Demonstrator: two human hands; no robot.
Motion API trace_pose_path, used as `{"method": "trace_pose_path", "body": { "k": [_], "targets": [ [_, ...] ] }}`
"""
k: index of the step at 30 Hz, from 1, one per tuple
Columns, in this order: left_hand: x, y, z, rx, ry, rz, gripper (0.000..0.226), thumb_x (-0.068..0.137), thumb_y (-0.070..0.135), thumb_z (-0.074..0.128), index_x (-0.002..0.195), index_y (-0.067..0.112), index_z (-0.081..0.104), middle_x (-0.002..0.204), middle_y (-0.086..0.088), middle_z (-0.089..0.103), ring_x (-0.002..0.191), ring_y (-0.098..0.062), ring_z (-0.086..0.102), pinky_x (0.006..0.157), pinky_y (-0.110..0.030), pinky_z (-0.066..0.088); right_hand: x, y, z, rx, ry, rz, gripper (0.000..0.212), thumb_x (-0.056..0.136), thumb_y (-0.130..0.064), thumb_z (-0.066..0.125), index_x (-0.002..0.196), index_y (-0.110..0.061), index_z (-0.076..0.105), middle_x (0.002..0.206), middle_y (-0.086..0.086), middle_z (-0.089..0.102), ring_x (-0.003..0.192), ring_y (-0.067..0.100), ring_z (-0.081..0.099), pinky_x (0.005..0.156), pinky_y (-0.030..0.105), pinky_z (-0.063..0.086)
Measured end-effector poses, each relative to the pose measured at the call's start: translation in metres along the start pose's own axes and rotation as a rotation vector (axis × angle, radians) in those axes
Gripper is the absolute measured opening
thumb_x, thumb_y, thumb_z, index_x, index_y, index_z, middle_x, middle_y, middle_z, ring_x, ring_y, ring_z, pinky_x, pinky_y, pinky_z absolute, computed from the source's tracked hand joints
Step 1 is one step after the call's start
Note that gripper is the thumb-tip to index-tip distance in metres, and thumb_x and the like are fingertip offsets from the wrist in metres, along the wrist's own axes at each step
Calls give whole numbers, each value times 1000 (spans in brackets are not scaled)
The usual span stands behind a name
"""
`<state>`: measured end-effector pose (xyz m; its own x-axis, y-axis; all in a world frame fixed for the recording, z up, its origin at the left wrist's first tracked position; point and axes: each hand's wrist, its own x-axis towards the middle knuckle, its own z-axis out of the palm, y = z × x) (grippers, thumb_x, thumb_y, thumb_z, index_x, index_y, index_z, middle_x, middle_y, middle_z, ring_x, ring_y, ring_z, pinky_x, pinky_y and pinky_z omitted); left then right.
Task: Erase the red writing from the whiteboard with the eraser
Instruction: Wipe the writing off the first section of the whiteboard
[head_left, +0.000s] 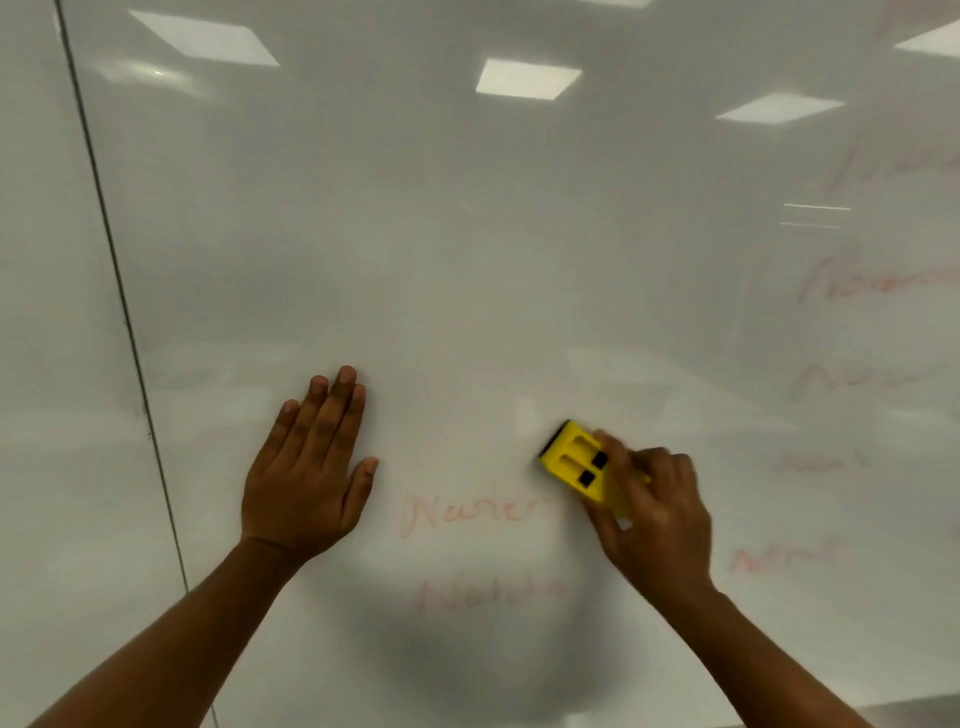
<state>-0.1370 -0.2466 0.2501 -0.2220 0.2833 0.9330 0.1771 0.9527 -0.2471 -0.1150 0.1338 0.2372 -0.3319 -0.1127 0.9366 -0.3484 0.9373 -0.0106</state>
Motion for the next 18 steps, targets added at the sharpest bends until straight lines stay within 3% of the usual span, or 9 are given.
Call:
{"method": "trace_pose_path", "body": {
  "k": [4,6,9,12,15,18],
  "targets": [
    [1,0,2,7,12,-1,72,109,43,35,169,8,17,178,-9,12,166,-28,12,135,-41,10,22,-2,3,-8,108,352,66,90,-48,63,150,-26,45,108,5,45,94,28,44,65,34,42],
    [1,2,1,4,8,-11,72,109,43,34,169,8,15,179,-8,10,166,-27,11,135,-41,9,13,-16,7,15,94,273,66,91,-40,70,150,-26,47,111,5,46,95,28,45,66,31,40],
    [-6,6,0,-10,-21,-32,73,108,40,36,170,9,12,179,-8,7,166,-27,8,135,-41,7,-29,-16,6,-1,-48,109,78,77,-21,85,148,-26,52,112,3,50,98,30,49,56,28,43],
    [-28,16,0,-18,-64,-50,78,105,38,40,170,9,9,179,-9,5,166,-27,6,135,-41,5,-42,6,0,0,-52,290,81,72,-15,88,144,-20,52,108,9,48,96,36,49,54,31,43],
    [-42,30,4,-16,-79,-85,80,103,35,40,170,10,4,179,-7,-1,166,-25,1,135,-40,2,-24,2,6,-6,70,566,69,87,-32,78,146,-14,46,106,13,43,93,36,47,65,33,37],
    [-44,38,9,-15,-65,-127,79,102,32,38,170,11,2,179,-6,-3,166,-24,-2,135,-39,1,-27,-27,15,26,39,424,64,91,-37,67,147,-16,44,107,12,44,95,35,47,63,37,45]
  ]
}}
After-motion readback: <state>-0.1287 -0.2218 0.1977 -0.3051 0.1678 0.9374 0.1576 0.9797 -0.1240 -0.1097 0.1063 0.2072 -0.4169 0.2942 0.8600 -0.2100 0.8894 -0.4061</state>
